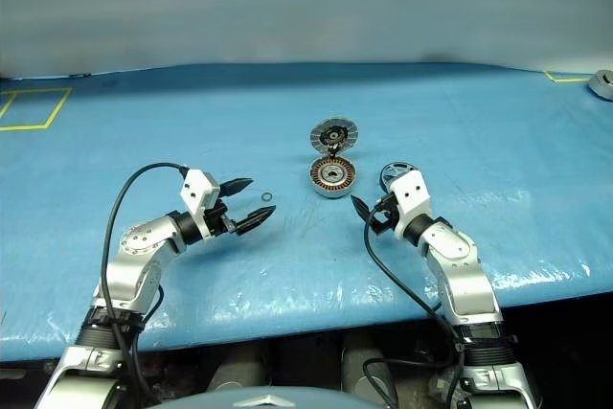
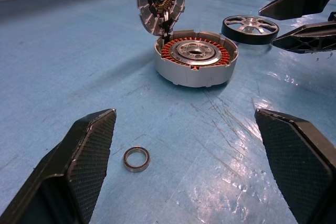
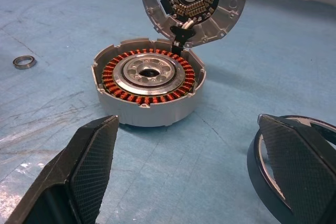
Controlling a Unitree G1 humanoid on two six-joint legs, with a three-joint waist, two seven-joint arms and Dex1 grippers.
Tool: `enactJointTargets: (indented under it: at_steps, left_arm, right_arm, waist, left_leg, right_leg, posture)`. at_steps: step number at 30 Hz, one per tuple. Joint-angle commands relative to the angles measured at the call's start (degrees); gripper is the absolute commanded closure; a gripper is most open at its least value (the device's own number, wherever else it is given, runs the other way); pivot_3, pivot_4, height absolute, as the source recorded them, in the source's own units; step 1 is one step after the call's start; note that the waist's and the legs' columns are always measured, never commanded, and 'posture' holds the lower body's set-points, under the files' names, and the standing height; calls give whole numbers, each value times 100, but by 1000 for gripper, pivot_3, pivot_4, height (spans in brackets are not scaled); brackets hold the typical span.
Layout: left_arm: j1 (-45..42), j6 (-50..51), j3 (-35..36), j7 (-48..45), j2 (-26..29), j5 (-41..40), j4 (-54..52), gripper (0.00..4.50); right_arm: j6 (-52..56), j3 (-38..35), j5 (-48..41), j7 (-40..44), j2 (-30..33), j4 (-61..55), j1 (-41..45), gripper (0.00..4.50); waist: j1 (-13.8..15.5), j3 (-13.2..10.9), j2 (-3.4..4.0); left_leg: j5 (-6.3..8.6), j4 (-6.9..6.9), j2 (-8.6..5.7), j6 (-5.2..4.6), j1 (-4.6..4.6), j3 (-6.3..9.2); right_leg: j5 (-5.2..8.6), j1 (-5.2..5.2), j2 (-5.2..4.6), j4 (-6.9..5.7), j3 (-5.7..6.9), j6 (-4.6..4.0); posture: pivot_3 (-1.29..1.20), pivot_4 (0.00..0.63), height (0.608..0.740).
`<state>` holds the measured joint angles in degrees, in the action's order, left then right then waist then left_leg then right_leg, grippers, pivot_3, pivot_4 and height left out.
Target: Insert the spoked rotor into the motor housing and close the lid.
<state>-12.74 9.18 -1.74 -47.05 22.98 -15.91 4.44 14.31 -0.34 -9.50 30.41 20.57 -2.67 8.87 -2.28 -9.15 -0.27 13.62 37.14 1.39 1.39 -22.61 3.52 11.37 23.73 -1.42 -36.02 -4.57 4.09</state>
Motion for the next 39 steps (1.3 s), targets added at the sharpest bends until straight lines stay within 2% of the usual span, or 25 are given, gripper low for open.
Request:
enactJointTargets:
  at_steps: [1, 5, 9, 13, 17, 21, 29, 39]
  left_arm:
    - [-36, -134, 4, -69, 8, -36, -108, 0]
    - [-16, -268, -5, 43, 70, 176, -91, 0]
    - [-13, -496, -66, 280, 246, 632, -17, 0]
    - [140, -374, 23, 148, 257, 376, -305, 0]
    - [312, -357, 51, 147, 247, 301, -401, 0]
    - [499, -337, 40, 178, 228, 242, -521, 0]
    - [904, -304, 85, 389, 130, 218, -784, 0]
    - [1206, -346, 178, 612, 79, 197, -965, 0]
  right_arm:
    - [-61, -21, -47, 40, 37, -136, 125, 23]
    - [-7, 116, 155, 131, 215, -228, 119, 23]
    - [151, 666, 799, 463, 887, -449, 260, 23]
    - [323, 1199, 1075, 1241, 1571, -771, 731, 23]
    - [290, 1714, 1300, 1980, 1867, -504, 1541, 23]
    - [-23, 2271, 1733, 2472, 1785, 414, 2560, 23]
    - [-1015, 3051, 2397, 3026, 1086, 2704, 4211, 23]
    - [-1504, 3161, 2719, 3348, 786, 3540, 4457, 23]
  waist:
    - [0, 0, 0]
    - [0, 0, 0]
    - [-5, 0, 1]
    - [-14, -3, 1]
    - [-35, -5, 0]
    - [-28, -7, -3]
    - [-31, -9, -2]
    - [0, -10, 0]
  left_leg:
    - [0, 0, 0, 0, 0, 0]
    - [0, 0, 0, 0, 0, 0]
    - [0, 1, -1, 0, 1, -2]
    - [0, 1, 0, 0, 0, -4]
    - [0, 0, 2, 0, 1, -2]
    - [0, 1, 2, 0, -1, -3]
    - [0, -6, 2, 0, -4, -2]
    - [2, -10, 2, -1, -6, 4]
  right_leg:
    - [0, 0, 0, 0, 0, 0]
    - [0, 0, 0, 0, 0, 0]
    - [0, 1, 0, 0, -2, 0]
    - [0, 2, -1, 0, -2, 0]
    - [0, 3, 0, 0, 1, 0]
    - [0, 3, -1, 1, 1, 0]
    - [-6, 8, -2, 1, 5, -3]
    - [-22, 9, -4, 2, 15, -27]
  posture:
    - [0, 150, 740]
    - [0, 150, 740]
    - [0, 150, 740]
    - [0, 150, 740]
    - [0, 150, 740]
    - [0, 150, 740]
    - [0, 150, 740]
    - [0, 150, 740]
